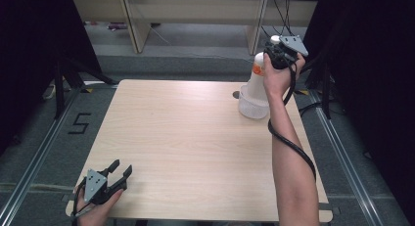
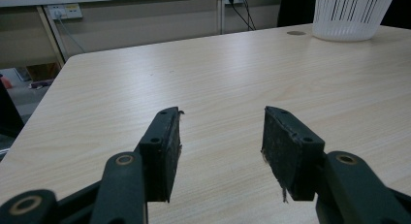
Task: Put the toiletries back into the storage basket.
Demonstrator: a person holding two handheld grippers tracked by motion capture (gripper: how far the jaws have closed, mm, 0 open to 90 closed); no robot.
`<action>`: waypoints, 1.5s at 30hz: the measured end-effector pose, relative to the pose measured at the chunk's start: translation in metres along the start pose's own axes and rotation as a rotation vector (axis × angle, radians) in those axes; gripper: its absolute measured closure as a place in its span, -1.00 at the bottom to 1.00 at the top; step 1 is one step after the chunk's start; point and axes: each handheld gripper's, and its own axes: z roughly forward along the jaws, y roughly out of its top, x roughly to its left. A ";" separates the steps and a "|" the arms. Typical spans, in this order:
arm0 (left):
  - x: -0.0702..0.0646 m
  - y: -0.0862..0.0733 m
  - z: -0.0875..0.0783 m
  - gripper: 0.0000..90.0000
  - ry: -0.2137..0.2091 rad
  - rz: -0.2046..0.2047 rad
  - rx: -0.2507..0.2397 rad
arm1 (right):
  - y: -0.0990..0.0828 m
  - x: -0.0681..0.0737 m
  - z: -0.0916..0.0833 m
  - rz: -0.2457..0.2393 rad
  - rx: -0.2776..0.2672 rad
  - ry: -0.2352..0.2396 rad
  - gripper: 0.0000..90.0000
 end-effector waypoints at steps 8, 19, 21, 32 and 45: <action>0.000 0.000 0.000 0.06 0.000 -0.001 -0.001 | -0.003 0.000 0.001 0.002 0.016 -0.003 0.34; 0.000 0.000 0.000 0.06 0.000 0.000 -0.002 | -0.008 -0.001 0.004 -0.008 0.024 -0.004 0.34; 0.000 0.000 0.000 0.06 -0.001 0.000 -0.002 | -0.010 0.000 0.005 0.003 0.033 -0.007 0.34; 0.000 0.000 0.000 0.06 -0.001 0.000 -0.002 | -0.020 0.001 0.008 0.002 0.056 -0.002 0.34; 0.000 0.000 0.000 0.06 -0.002 -0.002 -0.003 | -0.031 0.001 0.010 -0.004 0.081 -0.005 0.34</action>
